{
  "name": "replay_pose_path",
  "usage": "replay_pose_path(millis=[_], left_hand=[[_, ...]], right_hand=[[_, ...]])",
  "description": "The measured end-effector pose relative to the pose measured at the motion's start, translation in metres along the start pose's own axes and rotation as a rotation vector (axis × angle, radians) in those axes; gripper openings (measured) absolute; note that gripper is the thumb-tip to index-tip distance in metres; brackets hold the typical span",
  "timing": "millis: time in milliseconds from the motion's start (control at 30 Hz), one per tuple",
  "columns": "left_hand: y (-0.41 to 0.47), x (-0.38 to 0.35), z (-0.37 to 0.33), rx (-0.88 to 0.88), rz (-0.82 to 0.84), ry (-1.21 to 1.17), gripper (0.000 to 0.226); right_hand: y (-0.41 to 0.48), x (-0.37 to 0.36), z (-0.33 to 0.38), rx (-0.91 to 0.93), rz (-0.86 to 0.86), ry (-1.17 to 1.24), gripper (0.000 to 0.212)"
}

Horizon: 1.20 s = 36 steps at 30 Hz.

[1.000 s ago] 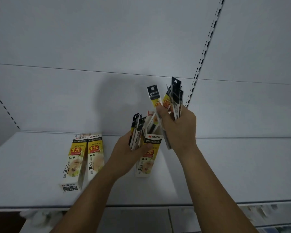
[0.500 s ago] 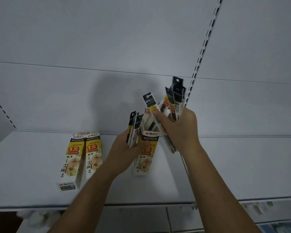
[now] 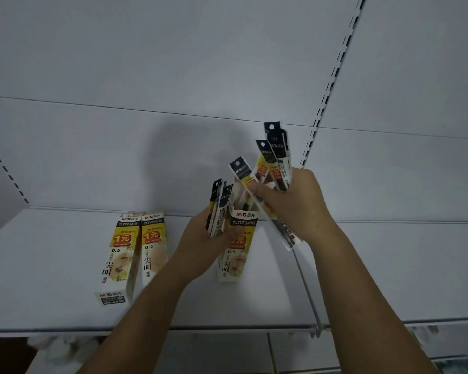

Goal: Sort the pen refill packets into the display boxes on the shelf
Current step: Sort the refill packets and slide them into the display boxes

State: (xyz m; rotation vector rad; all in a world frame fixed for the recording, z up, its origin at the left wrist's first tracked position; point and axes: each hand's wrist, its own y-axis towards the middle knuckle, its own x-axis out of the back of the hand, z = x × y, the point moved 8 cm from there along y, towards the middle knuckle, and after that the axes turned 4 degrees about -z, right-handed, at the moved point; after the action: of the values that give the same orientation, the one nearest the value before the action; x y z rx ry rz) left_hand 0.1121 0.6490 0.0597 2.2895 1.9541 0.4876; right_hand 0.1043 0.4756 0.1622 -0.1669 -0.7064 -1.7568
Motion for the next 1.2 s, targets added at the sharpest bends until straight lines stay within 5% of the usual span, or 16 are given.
replay_pose_path(millis=[133, 333, 533, 833, 1200], left_hand=[[0.001, 0.000, 0.001, 0.006, 0.013, 0.000, 0.017], [0.000, -0.001, 0.001, -0.001, 0.014, 0.026, 0.022], [0.001, -0.001, -0.001, -0.008, 0.027, 0.037, 0.020], [0.001, 0.000, 0.001, -0.002, 0.028, 0.032, 0.022], [0.001, -0.001, -0.004, -0.039, 0.025, 0.053, 0.020]], right_hand=[[-0.002, 0.006, -0.002, -0.024, -0.100, 0.003, 0.014], [-0.004, 0.033, 0.001, -0.071, -0.413, 0.351, 0.025], [-0.002, 0.029, 0.004, -0.022, -0.488, 0.374, 0.005], [-0.015, 0.046, 0.014, 0.074, -0.646, 0.454, 0.021], [-0.009, -0.007, 0.003, 0.023, -0.245, 0.230, 0.021]])
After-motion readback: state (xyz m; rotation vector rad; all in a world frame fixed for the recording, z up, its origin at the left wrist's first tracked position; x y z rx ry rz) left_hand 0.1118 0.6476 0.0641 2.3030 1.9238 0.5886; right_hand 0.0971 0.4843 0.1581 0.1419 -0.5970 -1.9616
